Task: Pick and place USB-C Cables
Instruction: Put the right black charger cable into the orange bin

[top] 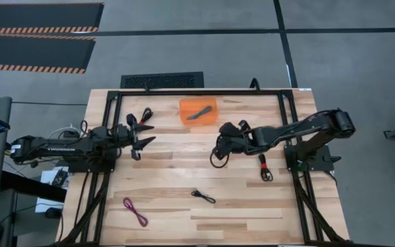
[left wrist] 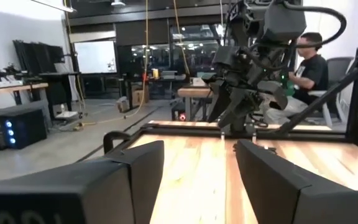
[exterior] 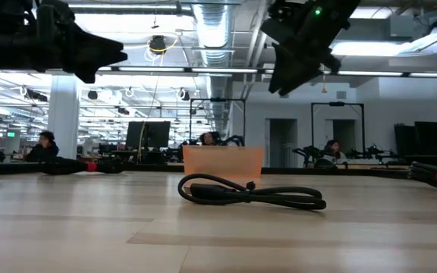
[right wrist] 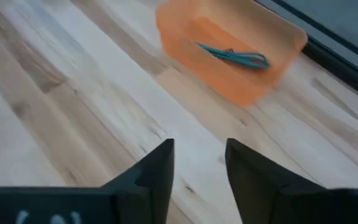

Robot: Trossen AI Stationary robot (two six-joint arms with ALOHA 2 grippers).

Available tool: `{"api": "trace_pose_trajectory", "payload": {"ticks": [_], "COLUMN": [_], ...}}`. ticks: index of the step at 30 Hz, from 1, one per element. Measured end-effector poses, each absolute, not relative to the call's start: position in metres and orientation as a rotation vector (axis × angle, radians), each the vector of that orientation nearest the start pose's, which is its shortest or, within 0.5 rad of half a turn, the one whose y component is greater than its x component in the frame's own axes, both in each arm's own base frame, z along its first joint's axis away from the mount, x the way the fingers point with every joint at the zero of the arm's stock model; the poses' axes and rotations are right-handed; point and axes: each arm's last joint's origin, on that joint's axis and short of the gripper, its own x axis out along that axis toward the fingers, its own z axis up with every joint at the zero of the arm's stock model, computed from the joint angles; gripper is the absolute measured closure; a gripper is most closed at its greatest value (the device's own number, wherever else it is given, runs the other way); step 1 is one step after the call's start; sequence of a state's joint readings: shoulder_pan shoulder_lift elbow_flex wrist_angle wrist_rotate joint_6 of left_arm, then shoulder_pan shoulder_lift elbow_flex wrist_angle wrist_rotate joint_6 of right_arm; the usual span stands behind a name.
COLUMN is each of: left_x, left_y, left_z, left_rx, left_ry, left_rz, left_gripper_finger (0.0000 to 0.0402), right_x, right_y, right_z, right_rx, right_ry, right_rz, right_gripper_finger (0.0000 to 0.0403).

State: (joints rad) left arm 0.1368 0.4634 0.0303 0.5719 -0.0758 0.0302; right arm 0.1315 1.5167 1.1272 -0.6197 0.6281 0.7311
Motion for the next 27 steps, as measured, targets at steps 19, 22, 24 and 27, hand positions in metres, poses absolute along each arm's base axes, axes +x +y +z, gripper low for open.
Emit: {"api": "trace_pose_trajectory", "payload": {"ticks": [19, 22, 24, 27], "left_x": [0.181, 0.192, 0.202, 0.215], "left_y": [0.025, 0.025, 0.025, 0.025], "left_z": [0.193, 0.195, 0.197, 0.198], "left_rx": [-0.038, -0.033, -0.018, 0.004], "left_ry": [0.111, 0.138, 0.157, 0.184], "left_rz": [0.144, 0.099, 0.059, 0.009], "left_gripper_finger": [0.0176, 0.0176, 0.0176, 0.0176], "right_x": [0.256, 0.252, 0.247, 0.241], "right_y": [0.036, 0.047, 0.054, 0.066], "right_z": [0.23, 0.227, 0.227, 0.228], "right_rx": [0.54, 0.573, 0.583, 0.605], "right_ry": [1.368, 1.446, 1.478, 1.503], "right_rz": [-0.774, -0.755, -0.762, -0.786], "right_gripper_finger": [0.0242, 0.0243, 0.0243, 0.0243]}}
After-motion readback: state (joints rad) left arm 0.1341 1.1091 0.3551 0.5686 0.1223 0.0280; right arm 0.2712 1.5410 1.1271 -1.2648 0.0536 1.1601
